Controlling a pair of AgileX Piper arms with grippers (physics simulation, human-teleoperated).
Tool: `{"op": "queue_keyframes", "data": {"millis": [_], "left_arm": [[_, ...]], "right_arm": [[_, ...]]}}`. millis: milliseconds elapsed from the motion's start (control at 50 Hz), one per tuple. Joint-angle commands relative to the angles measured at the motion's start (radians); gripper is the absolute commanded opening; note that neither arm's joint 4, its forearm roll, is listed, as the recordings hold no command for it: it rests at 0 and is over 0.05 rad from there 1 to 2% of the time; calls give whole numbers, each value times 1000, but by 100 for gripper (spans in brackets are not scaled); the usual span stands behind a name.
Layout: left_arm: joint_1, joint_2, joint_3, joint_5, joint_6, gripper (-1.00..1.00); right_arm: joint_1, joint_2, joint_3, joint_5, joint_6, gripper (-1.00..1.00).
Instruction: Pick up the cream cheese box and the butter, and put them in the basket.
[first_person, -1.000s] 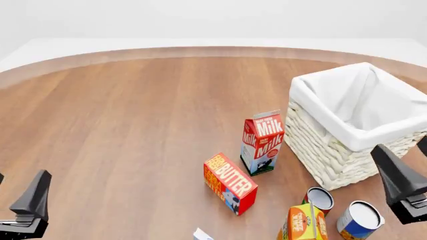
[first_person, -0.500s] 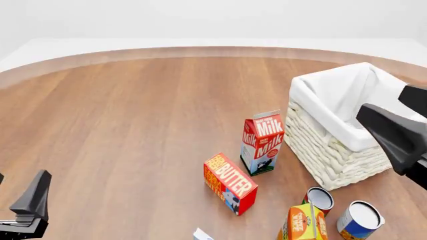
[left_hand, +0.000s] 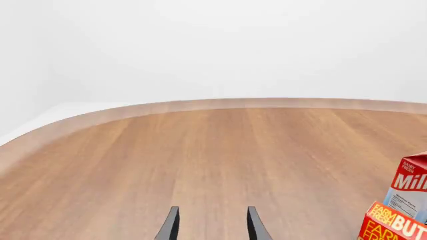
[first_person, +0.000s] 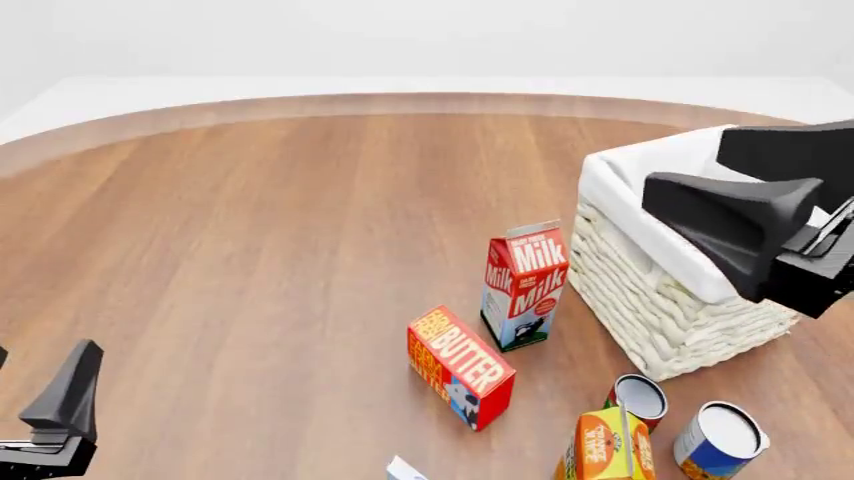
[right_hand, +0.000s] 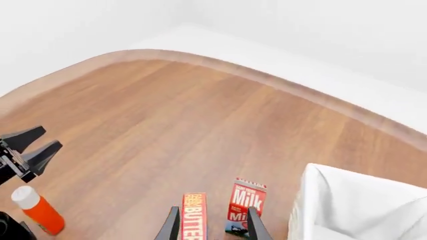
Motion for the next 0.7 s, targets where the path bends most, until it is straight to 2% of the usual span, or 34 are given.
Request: {"op": "queue_keyframes", "data": {"millis": [20,120,220,280,320,520,540,700], "left_arm": [[0,0,0,0,0,100],[0,0,0,0,0,100],[0,0,0,0,0,100],[0,0,0,0,0,100],[0,0,0,0,0,100],[0,0,0,0,0,100],[0,0,0,0,0,100],[0,0,0,0,0,100]], "right_arm": [[53,99,-90,63,22,100],[59,129,-100,90,3,100],[62,191,-172,150,-6,100],[74,221,-226,185,11,100],[78,240,-231,196,-8,100],[101,316,-283,248,6,100],[107,331,-283,255,-12,100],[151,385,-309,276,12,100]]}}
